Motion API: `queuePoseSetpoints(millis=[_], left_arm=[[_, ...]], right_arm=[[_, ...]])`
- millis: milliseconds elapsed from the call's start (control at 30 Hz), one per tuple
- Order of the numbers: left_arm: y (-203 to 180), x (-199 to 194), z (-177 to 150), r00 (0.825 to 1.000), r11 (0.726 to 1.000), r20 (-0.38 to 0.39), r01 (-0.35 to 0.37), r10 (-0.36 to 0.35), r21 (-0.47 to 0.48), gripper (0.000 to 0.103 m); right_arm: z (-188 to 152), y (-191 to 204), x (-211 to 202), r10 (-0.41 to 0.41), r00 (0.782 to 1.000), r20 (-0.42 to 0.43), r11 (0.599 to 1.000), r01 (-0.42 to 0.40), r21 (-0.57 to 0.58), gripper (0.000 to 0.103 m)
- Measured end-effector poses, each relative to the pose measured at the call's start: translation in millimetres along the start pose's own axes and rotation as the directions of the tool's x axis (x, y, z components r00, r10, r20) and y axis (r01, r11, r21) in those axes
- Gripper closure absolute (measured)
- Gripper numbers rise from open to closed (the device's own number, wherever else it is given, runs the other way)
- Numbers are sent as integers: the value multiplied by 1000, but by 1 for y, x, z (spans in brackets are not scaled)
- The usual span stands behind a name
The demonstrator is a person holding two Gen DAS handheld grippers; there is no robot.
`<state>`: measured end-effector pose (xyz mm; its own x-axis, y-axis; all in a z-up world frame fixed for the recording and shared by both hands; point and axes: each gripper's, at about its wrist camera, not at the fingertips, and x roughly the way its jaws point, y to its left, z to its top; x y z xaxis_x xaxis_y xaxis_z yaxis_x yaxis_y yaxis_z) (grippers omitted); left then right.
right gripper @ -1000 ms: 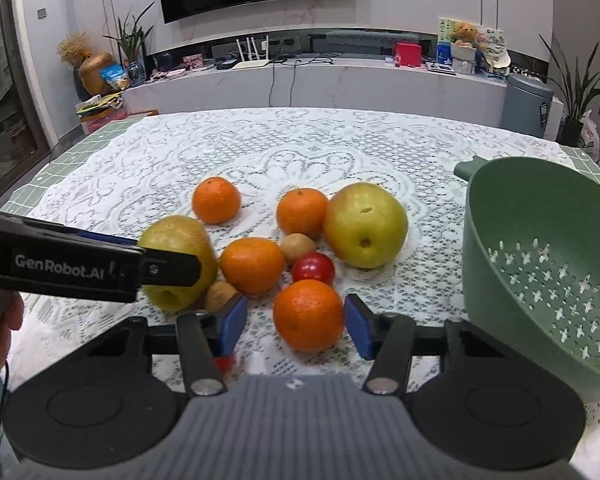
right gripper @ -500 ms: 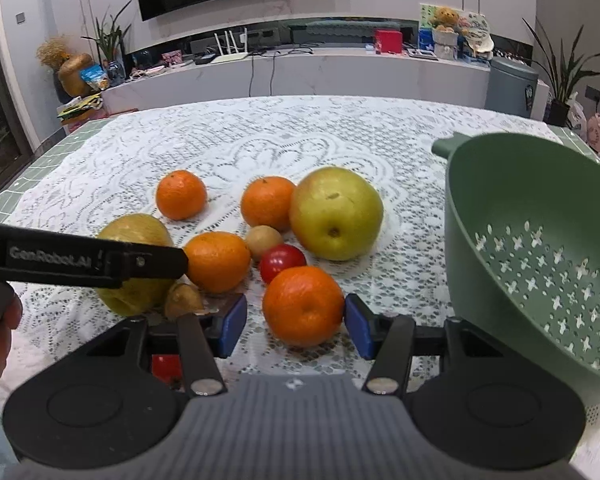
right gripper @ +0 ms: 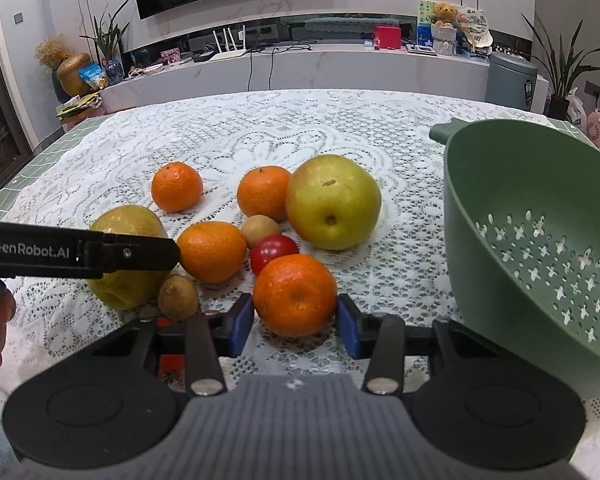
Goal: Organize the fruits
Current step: 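Grasp the yellow-green pear with the left tool while the right tool grasps an orange, then carry the pear and orange over the green colander and release both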
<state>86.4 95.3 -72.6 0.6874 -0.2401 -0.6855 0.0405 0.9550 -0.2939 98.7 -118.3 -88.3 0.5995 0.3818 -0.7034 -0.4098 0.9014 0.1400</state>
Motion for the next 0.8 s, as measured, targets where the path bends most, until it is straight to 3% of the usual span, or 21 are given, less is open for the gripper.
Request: queuePoseSetpoints(millis=[433,667,800], left_arm=[[3,-20,-2,998,999,59,-15,17,-32,26],[-12,-49,6,993,999,113,20,-17,-25,26],[-31,-62,15,993,998,101,54,-55,12,26]], right_arm=[[0,11,-19,-1,999,48,998,4,-61,62],[7,17,-55,6,993,116,993,8,-119,62],[15,11,-80,4,991,135,992,14,-129,62]])
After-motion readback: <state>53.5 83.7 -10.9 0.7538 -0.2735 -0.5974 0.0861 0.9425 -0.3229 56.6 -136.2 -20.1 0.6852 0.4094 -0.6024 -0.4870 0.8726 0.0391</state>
